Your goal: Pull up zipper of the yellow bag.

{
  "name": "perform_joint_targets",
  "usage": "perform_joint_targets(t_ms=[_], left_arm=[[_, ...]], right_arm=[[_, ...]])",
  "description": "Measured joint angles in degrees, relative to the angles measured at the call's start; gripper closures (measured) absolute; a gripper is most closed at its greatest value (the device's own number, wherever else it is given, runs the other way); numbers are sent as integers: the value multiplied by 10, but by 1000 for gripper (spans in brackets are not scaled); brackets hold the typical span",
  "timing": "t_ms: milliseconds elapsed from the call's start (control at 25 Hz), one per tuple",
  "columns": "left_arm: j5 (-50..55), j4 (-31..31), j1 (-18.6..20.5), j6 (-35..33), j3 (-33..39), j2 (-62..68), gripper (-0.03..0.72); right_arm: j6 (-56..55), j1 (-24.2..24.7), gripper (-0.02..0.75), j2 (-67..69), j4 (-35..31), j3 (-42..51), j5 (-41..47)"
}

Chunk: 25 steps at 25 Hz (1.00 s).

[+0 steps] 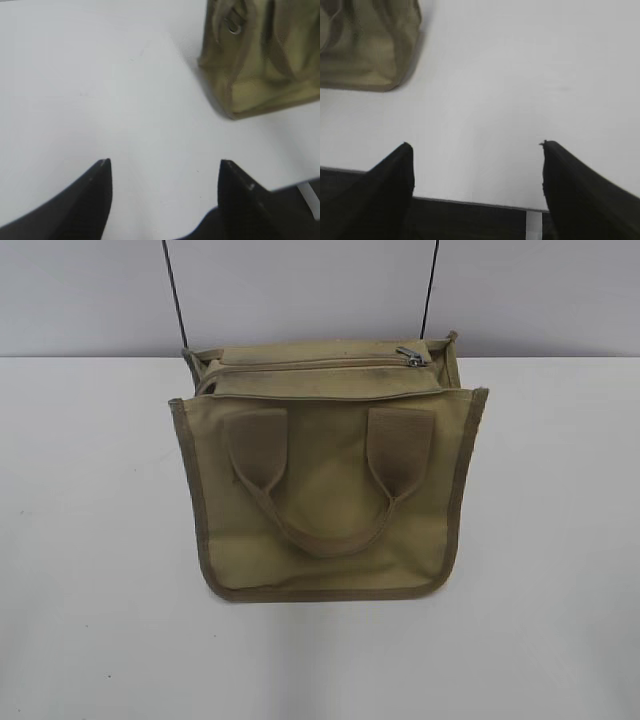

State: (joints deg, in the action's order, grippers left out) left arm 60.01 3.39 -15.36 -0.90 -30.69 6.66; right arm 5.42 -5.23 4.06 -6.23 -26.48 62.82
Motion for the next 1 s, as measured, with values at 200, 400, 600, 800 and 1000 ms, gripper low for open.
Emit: perform_joint_targets(t_ms=[200,400,600,800,1000], left_arm=[[0,0,98,0,0,-49,191],[1,0,137,0,0,-70,191],[0,0,147,0,0,-71,191],[0,0,147,0,0,-71,191],[0,0,147,0,0,-71,191]], right_arm=[[0,79,155,-43,0,0,0],[0,93,155,-43,0,0,0],[0,95,155,-43,0,0,0],[0,95,155,-43,0,0,0],[0,95,155,-43,0,0,0]])
